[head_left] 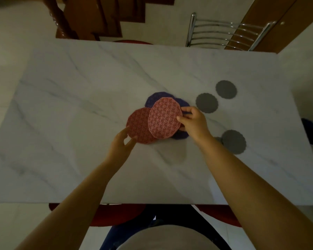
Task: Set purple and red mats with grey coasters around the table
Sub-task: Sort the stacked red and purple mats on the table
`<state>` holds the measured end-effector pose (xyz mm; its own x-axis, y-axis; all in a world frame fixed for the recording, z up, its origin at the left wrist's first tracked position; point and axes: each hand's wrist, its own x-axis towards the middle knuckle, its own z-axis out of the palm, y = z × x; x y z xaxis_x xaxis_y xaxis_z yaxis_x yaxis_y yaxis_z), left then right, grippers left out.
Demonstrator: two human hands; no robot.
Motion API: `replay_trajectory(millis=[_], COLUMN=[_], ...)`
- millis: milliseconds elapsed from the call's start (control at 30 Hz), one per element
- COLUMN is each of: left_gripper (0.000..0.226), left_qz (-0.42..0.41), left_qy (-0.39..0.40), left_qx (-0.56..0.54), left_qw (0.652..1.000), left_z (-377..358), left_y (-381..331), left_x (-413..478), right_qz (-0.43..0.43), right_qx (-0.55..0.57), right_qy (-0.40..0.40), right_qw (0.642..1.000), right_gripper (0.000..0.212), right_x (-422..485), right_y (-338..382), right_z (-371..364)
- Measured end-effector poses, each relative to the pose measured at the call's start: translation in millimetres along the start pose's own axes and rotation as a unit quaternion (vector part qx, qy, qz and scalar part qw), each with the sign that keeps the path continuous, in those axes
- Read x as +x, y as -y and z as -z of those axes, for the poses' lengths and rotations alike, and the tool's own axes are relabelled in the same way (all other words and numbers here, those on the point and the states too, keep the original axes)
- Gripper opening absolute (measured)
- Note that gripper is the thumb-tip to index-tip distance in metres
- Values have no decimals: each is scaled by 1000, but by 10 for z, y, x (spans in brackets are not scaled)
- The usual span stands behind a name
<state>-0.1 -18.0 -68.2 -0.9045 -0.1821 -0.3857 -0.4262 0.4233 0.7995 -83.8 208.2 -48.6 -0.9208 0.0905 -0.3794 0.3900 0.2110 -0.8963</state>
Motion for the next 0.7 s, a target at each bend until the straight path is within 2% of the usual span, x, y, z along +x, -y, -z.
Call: replay_trajectory(millis=[100,267,567,700], left_gripper=[36,17,15,15], left_qz=[34,87,87,97], left_qy=[10,48,39,29], left_qx=[-153,-302,-336,-373], left_qw=[988,948,937,922], left_z=[67,223,277,306], left_y=[-37,-5,235,305], left_x=[-24,-41,-144,-211], right_qz=[-23,-54,-62,-85], right_qx=[95,124,46,34], right_qy=[43,91,106,132], right_qw=[994,987,991,987], right_gripper=[23,24,20,28], right_x=[-184,-362,-462,-500], right_y=[42,19,-51,-70], right_z=[15,-61,-218,-348])
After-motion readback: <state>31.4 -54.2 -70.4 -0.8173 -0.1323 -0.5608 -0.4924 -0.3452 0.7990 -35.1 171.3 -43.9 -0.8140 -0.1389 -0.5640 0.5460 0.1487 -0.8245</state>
